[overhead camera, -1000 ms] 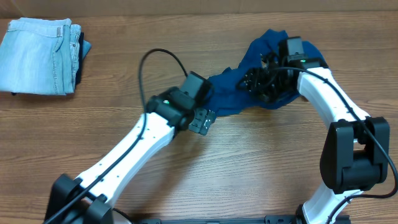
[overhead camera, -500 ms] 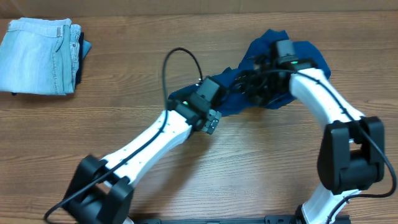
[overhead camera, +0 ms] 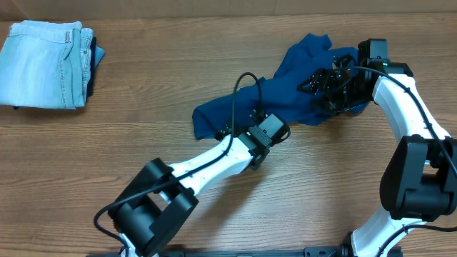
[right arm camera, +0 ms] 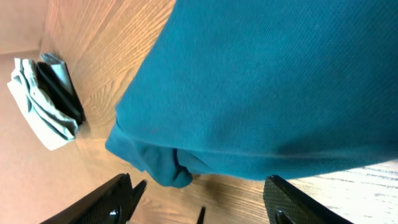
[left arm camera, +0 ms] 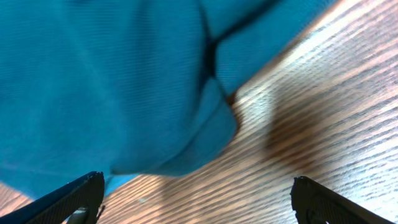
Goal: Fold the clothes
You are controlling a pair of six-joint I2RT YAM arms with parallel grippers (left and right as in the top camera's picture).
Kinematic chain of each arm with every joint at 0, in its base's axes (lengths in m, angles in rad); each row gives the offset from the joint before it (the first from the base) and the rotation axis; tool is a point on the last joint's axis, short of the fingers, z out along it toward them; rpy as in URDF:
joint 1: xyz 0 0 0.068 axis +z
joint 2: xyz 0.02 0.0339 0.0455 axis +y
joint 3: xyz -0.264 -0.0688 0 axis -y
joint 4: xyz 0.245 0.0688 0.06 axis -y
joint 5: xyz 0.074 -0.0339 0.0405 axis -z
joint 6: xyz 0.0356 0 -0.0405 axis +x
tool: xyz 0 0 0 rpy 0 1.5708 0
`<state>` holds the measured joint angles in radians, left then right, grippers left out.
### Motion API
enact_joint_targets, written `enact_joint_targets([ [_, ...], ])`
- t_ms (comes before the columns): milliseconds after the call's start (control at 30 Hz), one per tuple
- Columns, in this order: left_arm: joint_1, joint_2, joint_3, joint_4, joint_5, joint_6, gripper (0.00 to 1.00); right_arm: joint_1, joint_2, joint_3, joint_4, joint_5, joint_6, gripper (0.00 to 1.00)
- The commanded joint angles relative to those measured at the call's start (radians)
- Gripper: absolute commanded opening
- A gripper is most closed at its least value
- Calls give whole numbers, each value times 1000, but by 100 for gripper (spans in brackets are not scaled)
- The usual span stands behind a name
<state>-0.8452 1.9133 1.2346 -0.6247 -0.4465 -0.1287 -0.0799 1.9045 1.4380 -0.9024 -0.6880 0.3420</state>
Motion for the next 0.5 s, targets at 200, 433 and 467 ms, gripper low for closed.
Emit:
enact_joint_targets([
  [200, -15, 94, 23, 81, -162, 0, 96, 2, -27, 23, -18, -21, -37, 72],
  [433, -15, 96, 24, 172, -222, 6, 85, 2, -27, 23, -24, -21, -44, 72],
  [467, -15, 96, 25, 184, -237, 10, 84, 2, -27, 23, -24, -21, -45, 72],
])
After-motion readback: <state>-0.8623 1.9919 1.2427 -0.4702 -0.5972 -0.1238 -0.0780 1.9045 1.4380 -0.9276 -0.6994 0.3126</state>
